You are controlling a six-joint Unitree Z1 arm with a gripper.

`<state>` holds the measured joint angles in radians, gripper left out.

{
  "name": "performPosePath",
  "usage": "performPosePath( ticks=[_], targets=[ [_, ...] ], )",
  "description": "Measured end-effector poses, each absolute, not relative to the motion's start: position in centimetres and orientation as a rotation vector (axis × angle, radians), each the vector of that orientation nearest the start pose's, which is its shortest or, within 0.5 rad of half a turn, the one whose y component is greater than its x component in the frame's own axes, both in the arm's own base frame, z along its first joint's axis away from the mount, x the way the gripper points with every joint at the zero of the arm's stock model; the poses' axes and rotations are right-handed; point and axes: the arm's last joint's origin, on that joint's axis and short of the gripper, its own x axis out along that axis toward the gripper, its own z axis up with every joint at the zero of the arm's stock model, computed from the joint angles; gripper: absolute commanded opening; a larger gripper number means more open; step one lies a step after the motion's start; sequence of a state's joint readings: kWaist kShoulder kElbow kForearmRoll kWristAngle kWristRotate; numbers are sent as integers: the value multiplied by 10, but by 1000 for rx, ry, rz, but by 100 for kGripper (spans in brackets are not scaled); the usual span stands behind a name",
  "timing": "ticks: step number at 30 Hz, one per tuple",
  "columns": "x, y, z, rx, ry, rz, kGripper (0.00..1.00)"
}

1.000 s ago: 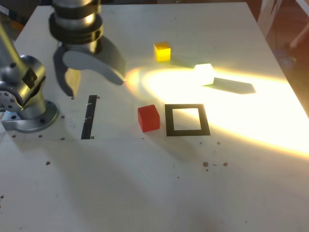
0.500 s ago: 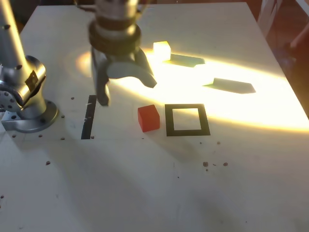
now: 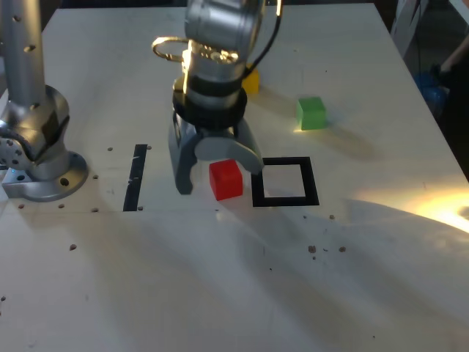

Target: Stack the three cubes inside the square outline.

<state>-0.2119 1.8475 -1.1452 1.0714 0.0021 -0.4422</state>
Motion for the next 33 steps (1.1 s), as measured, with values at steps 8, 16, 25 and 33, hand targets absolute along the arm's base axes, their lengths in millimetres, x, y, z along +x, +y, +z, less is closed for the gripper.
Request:
performPosePath(
  ticks=[8, 16, 25, 33],
  targets=[
    [273, -56, 211, -138, 1751, 236, 78],
    [274, -54, 209, -129, 1754, 250, 51],
    [280, -54, 208, -114, 1734, 256, 35],
    [286, -54, 210, -97, 1703, 266, 23]
  ],
)
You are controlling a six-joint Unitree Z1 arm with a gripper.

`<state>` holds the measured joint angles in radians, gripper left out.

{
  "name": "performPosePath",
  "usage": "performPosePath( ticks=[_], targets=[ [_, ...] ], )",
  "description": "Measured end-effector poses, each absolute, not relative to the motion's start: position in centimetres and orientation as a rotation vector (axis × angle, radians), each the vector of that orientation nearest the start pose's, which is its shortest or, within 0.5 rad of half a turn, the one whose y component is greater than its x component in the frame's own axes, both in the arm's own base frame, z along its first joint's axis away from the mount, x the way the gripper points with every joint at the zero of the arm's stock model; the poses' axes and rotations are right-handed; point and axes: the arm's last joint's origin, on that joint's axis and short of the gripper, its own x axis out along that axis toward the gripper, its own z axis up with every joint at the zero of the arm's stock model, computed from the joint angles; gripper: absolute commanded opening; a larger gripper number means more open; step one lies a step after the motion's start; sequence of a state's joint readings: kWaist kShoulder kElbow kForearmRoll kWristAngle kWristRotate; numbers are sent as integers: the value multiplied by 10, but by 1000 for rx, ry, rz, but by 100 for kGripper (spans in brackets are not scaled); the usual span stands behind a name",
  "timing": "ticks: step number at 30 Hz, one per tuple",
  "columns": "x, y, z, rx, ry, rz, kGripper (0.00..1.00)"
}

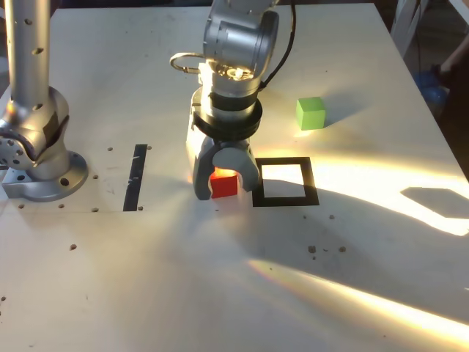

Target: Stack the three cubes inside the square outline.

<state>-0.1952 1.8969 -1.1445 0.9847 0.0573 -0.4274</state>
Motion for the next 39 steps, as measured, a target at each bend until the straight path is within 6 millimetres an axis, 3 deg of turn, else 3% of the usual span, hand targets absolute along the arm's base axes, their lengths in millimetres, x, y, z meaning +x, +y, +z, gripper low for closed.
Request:
performPosePath(
  ticks=[12, 20, 39],
  targets=[
    [317, -61, 240, 14, 1603, 206, 20],
    [347, -73, 224, 83, 1671, 106, 21],
    [358, -71, 214, 154, 1699, 85, 22]
  ],
)
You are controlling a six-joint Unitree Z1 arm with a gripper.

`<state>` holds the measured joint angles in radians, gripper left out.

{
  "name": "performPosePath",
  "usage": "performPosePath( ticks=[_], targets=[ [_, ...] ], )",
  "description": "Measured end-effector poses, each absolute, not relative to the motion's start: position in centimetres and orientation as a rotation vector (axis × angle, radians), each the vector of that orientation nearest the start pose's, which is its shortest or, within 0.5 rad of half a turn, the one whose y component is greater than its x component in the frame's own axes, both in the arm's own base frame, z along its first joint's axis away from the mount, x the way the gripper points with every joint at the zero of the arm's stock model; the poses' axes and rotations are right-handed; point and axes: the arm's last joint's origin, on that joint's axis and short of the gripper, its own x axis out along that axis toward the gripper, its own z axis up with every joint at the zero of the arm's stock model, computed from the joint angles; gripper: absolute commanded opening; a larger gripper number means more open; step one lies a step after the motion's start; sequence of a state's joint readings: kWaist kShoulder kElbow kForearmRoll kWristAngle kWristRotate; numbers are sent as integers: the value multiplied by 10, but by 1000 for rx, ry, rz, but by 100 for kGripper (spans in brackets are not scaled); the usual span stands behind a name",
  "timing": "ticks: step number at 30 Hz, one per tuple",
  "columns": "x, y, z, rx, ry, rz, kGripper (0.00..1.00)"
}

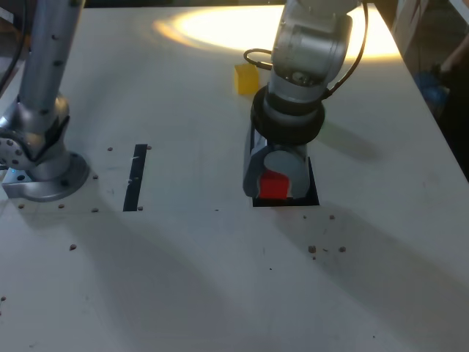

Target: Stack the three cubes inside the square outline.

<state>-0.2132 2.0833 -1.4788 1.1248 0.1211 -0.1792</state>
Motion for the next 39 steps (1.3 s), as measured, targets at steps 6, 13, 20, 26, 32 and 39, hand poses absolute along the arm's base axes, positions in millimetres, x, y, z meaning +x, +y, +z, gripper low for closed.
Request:
performPosePath(
  ticks=[6, 13, 20, 26, 32, 39],
  targets=[
    [361, -70, 212, 161, 1690, 87, 25],
    [366, -67, 214, 177, 1671, 94, 43],
    [367, -66, 214, 190, 1666, 105, 84],
    [366, -65, 213, 189, 1671, 103, 99],
    [365, -63, 215, 206, 1679, 98, 99],
    [361, -22, 261, 209, 1623, 170, 100]
  ],
)
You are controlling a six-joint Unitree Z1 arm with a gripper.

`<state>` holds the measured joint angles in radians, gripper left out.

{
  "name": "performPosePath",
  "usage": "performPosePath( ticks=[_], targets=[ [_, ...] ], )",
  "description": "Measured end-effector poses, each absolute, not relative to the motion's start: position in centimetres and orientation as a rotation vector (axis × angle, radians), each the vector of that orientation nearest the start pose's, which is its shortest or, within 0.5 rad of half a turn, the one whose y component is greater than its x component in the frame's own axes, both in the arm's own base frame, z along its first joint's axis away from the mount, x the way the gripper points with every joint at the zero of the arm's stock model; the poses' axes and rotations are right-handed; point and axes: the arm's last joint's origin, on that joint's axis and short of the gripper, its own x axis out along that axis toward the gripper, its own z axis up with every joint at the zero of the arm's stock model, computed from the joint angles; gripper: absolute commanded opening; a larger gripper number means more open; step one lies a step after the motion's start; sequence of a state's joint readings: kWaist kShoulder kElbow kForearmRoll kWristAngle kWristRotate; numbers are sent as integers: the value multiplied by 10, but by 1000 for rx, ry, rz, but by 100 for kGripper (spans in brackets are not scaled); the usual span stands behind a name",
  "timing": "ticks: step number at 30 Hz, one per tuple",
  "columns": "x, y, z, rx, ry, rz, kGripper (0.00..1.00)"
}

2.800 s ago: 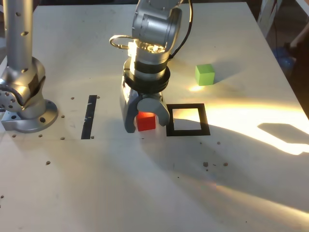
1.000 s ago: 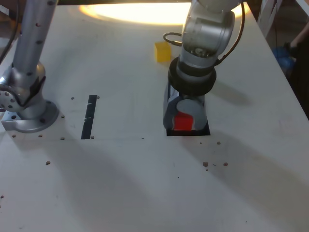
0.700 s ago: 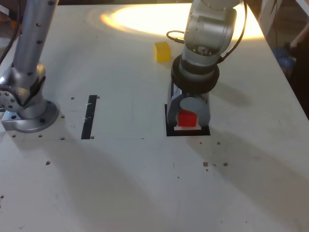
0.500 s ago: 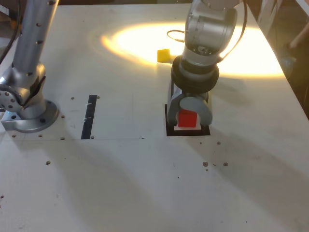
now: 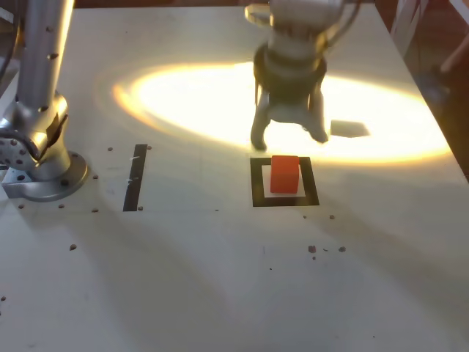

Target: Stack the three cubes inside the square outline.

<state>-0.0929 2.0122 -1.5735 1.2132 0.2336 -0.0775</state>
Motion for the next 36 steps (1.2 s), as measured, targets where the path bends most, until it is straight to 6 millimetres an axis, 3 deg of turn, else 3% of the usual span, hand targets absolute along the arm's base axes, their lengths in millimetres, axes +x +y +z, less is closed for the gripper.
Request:
performPosePath(
  ticks=[8, 17, 25, 30, 36],
  targets=[
    [397, 49, 267, 162, 1694, 192, 100],
    [443, 88, 242, 124, 1706, 185, 100],
    [446, 93, 231, 96, 1732, 172, 94],
    [439, 108, 218, 71, 1805, 191, 94],
    [415, 128, 240, 64, 1809, 210, 95]
  ],
)
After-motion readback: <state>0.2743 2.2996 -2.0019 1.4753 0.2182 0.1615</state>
